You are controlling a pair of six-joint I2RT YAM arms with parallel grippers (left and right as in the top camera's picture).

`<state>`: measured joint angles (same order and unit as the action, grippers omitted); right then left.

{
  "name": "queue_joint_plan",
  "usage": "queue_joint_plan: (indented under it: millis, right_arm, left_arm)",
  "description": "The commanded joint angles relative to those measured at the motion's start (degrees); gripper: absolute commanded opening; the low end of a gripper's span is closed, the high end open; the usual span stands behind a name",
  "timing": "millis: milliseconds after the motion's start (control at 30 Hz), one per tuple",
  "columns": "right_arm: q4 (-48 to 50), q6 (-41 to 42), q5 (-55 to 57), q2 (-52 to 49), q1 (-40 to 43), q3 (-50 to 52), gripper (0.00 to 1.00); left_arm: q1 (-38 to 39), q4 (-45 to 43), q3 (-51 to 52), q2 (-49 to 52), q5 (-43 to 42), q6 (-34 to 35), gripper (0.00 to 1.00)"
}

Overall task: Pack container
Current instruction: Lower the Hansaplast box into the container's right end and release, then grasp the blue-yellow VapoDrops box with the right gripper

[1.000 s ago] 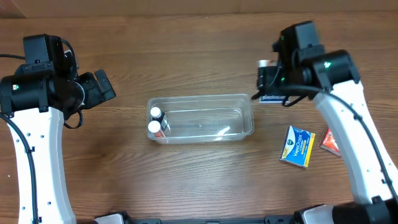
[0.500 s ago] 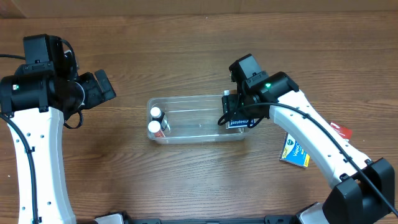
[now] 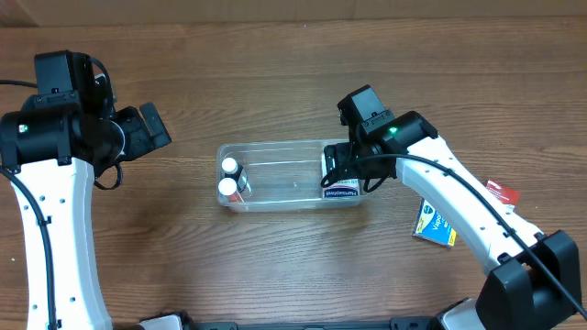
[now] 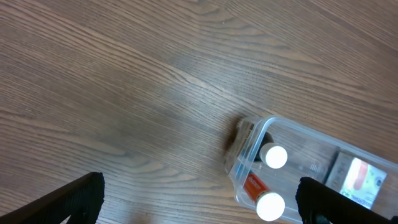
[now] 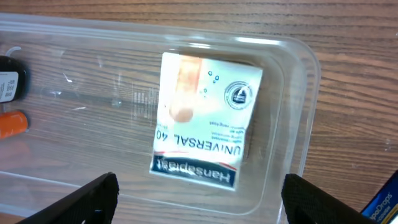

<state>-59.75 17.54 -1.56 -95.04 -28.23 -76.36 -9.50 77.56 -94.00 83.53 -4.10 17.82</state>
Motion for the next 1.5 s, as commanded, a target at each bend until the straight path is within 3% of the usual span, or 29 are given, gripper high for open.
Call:
queue_joint_plan:
  millis: [0, 200, 333, 433, 633, 767, 900, 1033, 1200, 1467]
  right_arm:
    - [0.04, 0.09, -0.31, 0.39, -0.33, 0.17, 0.86]
    - [-0.07, 0.13, 0.55, 0.55, -0.31, -0.52, 0.87]
    - [-4.15, 2.71, 8.41, 3.87, 1.79, -7.67, 0.94]
    - [-6.58, 3.78, 12.57, 8.33, 6.43, -13.03, 0.98]
    - [-15.08, 3.93, 11.98, 13.09, 25.38, -13.33, 1.00]
    - [-15.50, 2.51, 8.74, 12.85, 34.34, -3.89, 1.00]
    - [-8.04, -2.82, 3.78, 12.63, 34.62, 9.77, 1.00]
    - [-0.26, -2.75, 1.90, 11.32, 34.62, 20.09, 1.00]
    - [5.55, -2.78, 1.51, 8.83, 34.62, 25.42, 1.00]
    - [6.16, -3.02, 1.42, 8.11, 34.62, 25.99, 1.00]
  left_arm:
    - [-0.22, -0.04, 0.09, -0.28, 0.04, -0.98, 1.00]
    - [-0.22, -0.04, 0.09, -0.28, 0.04, -1.14, 1.00]
    - [-0.22, -0.04, 0.09, -0.28, 0.02, -1.14, 1.00]
    - [-0.22, 0.00, 0.09, -0.28, 0.00, -1.14, 1.00]
    - [-0.22, 0.11, 0.09, -0.28, 0.00, -1.14, 1.00]
    - [-0.22, -0.02, 0.09, -0.28, 0.00, -1.11, 1.00]
    - [-0.22, -0.48, 0.09, -0.28, 0.02, -1.11, 1.00]
    - [-0.22, -0.46, 0.09, -0.28, 0.00, -1.14, 1.00]
    - [-0.22, -0.48, 0.09, -0.28, 0.02, -1.14, 1.00]
    - [-0.20, -0.96, 0.09, -0.28, 0.00, -1.11, 1.00]
